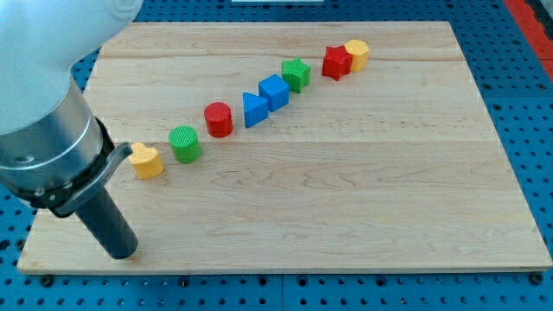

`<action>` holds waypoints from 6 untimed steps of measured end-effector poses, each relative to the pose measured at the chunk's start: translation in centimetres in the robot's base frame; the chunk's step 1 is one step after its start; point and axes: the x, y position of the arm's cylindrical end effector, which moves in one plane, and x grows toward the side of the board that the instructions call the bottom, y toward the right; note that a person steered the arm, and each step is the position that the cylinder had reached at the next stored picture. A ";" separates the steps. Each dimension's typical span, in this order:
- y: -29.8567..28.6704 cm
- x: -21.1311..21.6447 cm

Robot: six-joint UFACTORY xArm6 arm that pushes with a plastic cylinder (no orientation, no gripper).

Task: Move your arm to the top

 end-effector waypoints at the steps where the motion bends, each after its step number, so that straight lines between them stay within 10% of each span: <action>1: 3.8 0.2; 6: 10.1 -5.0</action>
